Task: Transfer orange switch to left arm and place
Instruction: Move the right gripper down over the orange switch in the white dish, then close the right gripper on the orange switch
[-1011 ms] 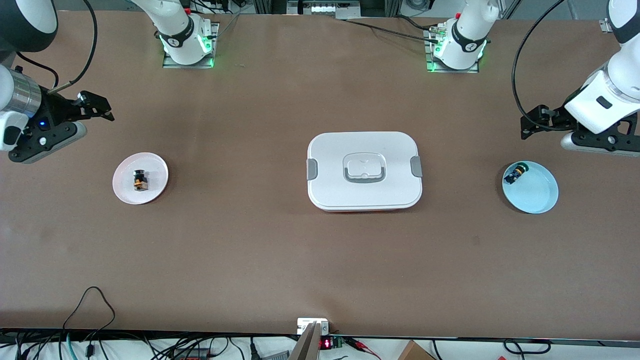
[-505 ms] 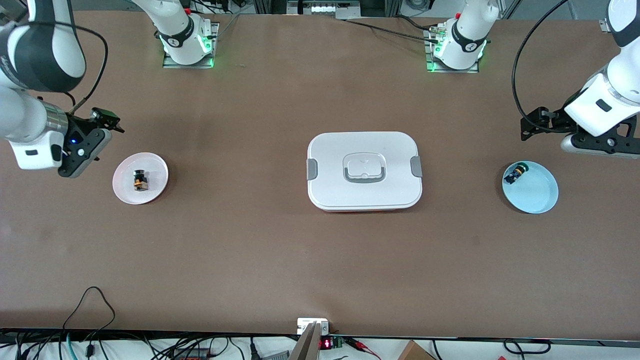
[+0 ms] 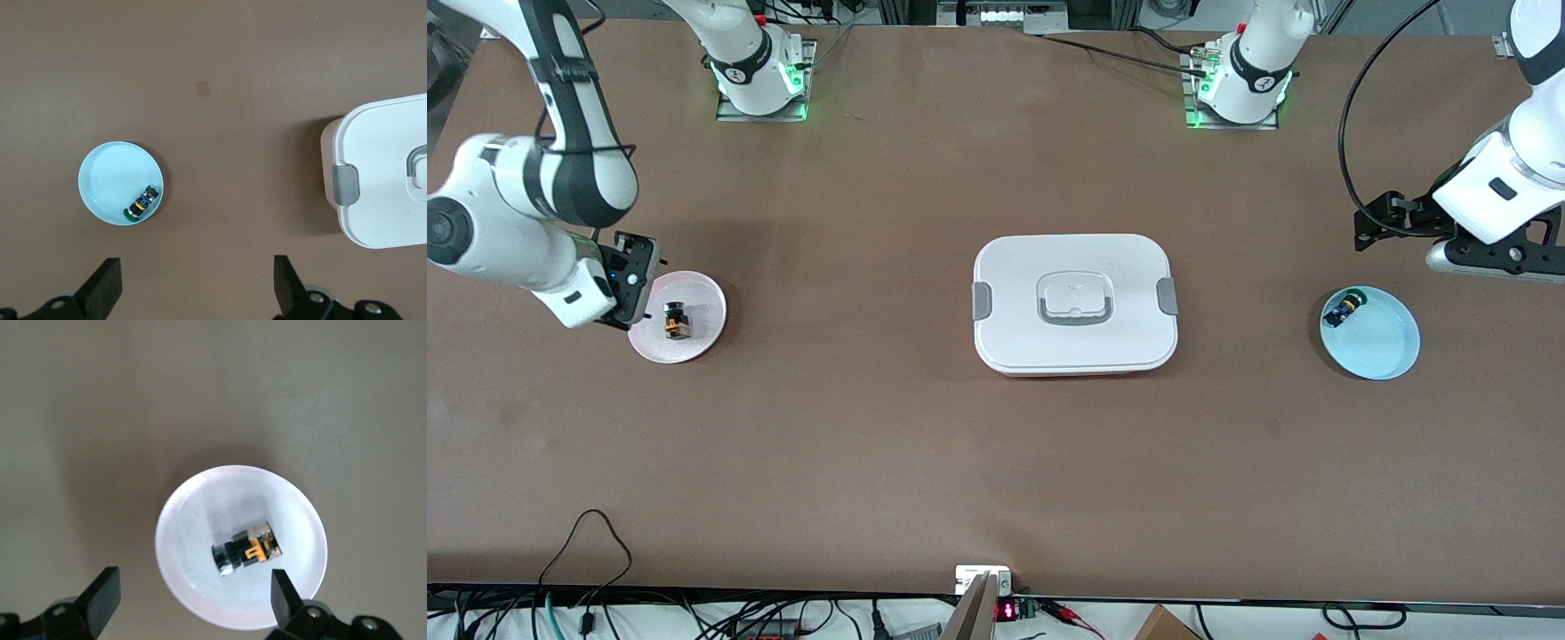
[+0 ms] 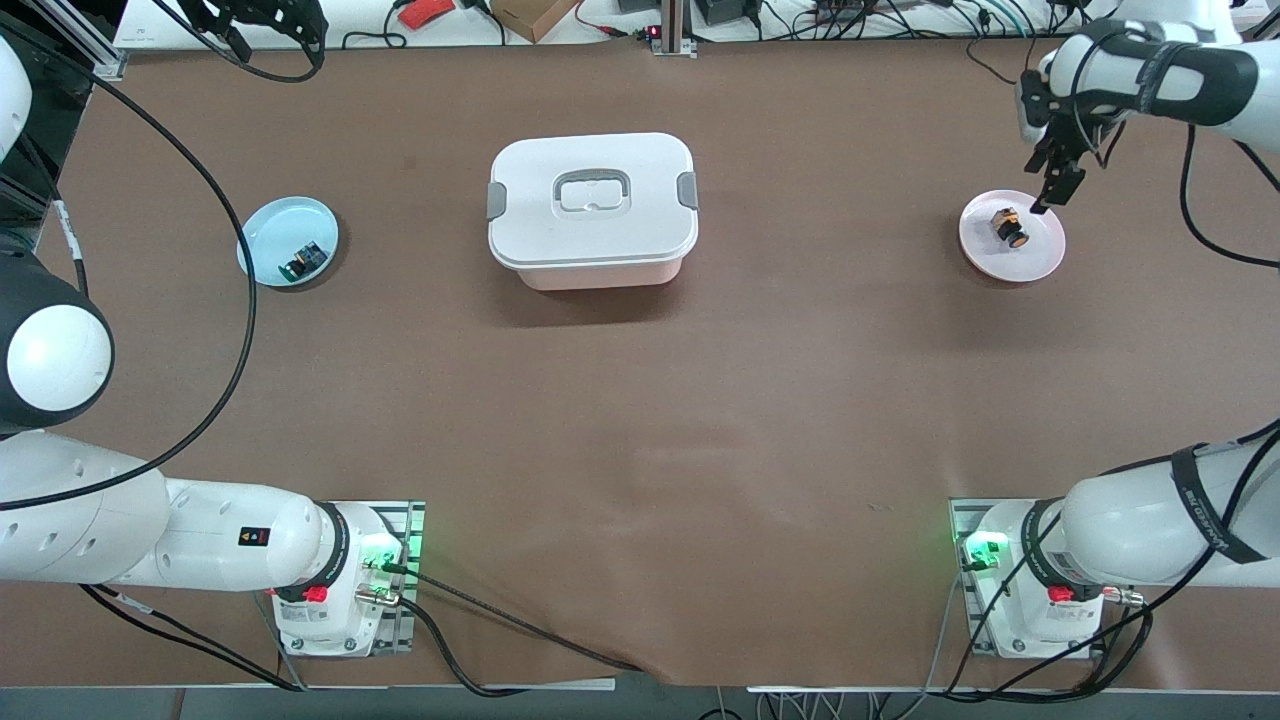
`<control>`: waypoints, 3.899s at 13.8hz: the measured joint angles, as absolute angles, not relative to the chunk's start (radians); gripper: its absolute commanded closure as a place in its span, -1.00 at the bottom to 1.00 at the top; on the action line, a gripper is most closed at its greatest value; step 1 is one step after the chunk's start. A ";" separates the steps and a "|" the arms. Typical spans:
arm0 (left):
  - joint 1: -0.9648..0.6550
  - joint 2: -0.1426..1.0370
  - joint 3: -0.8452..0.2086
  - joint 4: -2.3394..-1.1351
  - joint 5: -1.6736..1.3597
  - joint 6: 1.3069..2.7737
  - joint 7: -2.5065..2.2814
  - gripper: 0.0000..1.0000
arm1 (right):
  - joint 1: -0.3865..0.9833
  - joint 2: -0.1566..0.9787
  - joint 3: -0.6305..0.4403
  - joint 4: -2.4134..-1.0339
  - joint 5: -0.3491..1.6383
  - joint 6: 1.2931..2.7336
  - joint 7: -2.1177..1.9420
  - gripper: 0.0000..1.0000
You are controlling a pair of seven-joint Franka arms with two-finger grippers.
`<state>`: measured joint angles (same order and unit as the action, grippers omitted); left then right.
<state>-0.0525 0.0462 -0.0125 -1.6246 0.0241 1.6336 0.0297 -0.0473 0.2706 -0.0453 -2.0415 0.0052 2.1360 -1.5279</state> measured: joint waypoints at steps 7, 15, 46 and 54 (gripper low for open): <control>-0.054 0.046 -0.014 -1.623 0.024 1.634 0.030 -1.00 | -0.060 0.402 -0.045 -2.047 0.003 2.344 -1.800 -1.00; -0.056 0.046 -0.016 -1.623 0.024 1.634 0.030 -1.00 | -0.087 0.411 -0.045 -2.087 0.002 2.371 -1.952 -1.00; -0.057 0.046 -0.016 -1.623 0.024 1.634 0.030 -1.00 | -0.118 0.479 -0.037 -2.087 0.012 2.462 -1.964 -0.95; -0.057 0.046 -0.016 -1.623 0.024 1.634 0.030 -1.00 | -0.118 0.479 -0.037 -2.087 0.014 2.462 -1.965 0.15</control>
